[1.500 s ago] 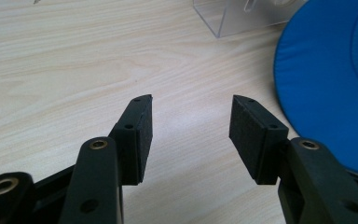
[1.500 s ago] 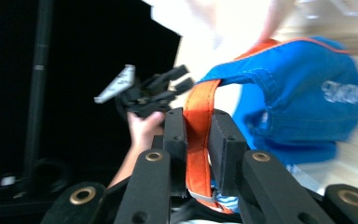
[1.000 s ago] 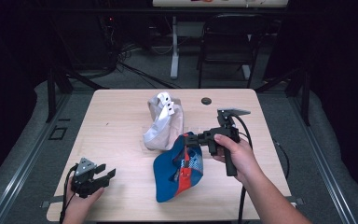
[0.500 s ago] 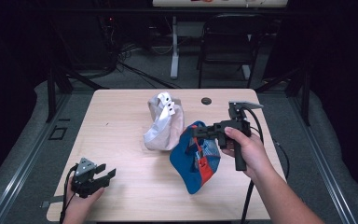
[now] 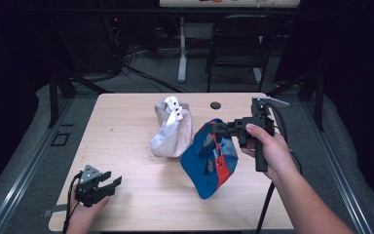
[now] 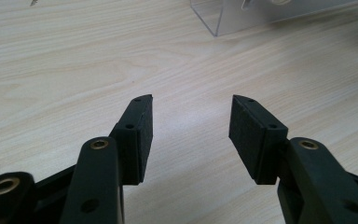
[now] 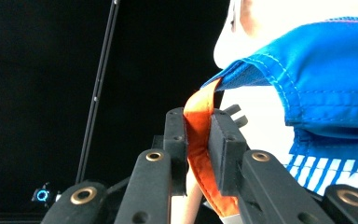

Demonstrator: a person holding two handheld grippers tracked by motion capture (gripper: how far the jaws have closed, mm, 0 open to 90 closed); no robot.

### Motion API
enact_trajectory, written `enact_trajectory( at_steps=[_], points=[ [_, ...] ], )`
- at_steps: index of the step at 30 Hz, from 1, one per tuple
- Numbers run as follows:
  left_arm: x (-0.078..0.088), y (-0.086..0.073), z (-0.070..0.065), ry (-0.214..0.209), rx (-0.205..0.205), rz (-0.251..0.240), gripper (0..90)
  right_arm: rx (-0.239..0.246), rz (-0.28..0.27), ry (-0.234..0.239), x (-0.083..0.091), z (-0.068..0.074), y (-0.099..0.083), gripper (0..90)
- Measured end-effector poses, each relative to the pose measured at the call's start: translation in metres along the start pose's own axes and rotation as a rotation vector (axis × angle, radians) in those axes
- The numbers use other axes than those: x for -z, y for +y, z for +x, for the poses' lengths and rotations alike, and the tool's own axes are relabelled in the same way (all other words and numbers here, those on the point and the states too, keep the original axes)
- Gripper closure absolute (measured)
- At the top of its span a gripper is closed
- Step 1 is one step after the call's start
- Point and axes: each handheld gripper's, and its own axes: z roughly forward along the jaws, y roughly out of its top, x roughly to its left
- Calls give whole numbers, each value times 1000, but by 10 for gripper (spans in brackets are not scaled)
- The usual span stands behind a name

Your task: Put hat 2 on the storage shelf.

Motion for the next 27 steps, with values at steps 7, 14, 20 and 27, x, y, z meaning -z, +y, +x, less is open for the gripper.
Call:
enact_trajectory(
  at_steps=[7,14,20,27],
  points=[
    [-1,1,-2,-5,-12,6,498,-4,-33,-23,15,4,5,785],
    [-1,0,-1,-1,-9,1,499,-7,-59,-45,24,9,13,784],
    [-1,0,0,-2,-3,-4,498,-10,-89,-57,29,16,24,784],
    [0,0,2,-4,5,-8,497,-18,-123,-62,32,20,34,784]
  ],
)
